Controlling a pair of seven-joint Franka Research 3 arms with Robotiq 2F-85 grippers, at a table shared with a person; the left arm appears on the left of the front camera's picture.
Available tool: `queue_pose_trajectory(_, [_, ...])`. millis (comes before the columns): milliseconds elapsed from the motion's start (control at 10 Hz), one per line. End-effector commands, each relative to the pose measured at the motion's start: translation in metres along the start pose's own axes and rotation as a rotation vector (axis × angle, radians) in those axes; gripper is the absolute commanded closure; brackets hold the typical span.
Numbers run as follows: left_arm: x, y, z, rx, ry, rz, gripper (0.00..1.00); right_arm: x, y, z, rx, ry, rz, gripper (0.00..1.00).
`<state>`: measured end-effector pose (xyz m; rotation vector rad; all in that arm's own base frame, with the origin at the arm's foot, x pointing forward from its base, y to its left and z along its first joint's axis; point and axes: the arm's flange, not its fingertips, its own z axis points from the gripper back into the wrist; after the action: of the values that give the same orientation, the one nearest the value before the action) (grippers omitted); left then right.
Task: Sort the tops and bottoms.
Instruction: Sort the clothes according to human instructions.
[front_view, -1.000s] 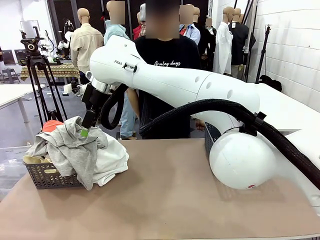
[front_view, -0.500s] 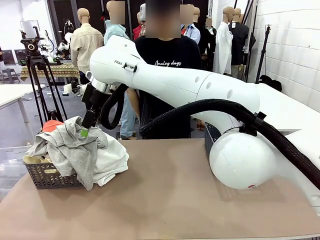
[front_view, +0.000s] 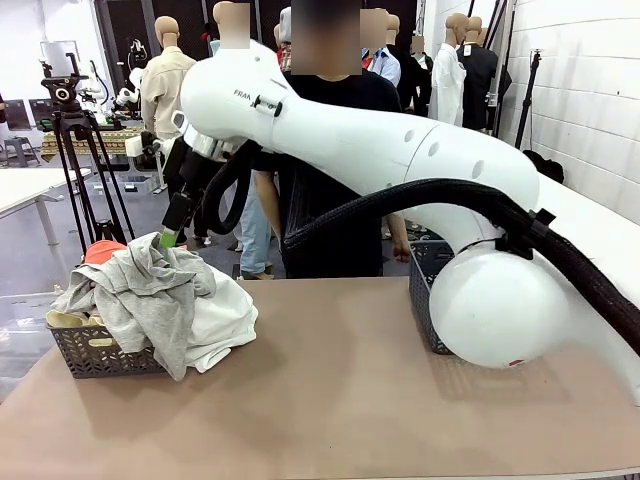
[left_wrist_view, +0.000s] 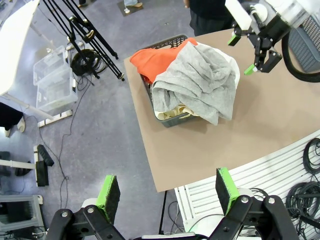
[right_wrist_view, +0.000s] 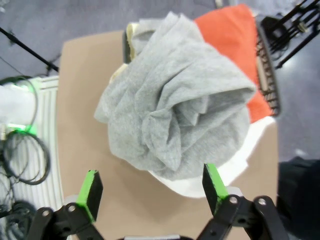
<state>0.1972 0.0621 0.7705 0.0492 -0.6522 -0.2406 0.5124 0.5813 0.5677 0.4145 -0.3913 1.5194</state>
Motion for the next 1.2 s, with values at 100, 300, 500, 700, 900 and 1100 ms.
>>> queue_pose_trajectory(100, [0.000,0.001,0.000,0.003,-0.002,0.005,0.00,-0.061,0.042,0.029,-0.085,0.077,-0.105,0.00])
queue_pose_trajectory(300, [0.000,0.001,0.000,0.003,-0.002,0.005,0.00,-0.086,0.060,0.053,-0.132,0.071,-0.178,0.00])
queue_pose_trajectory(500, [0.000,0.001,0.000,0.003,-0.002,0.005,0.00,-0.104,0.071,0.066,-0.153,0.064,-0.235,0.00])
queue_pose_trajectory(700, [0.000,0.001,0.000,0.003,-0.002,0.005,0.00,-0.011,-0.006,0.083,-0.122,0.048,-0.193,0.00])
queue_pose_trajectory(900, [0.000,0.001,0.000,0.003,-0.002,0.005,0.00,-0.011,-0.006,0.083,-0.122,0.048,-0.193,0.00])
queue_pose_trajectory(1100, [0.000,0.001,0.000,0.003,-0.002,0.005,0.00,-0.011,-0.006,0.083,-0.122,0.048,-0.193,0.00])
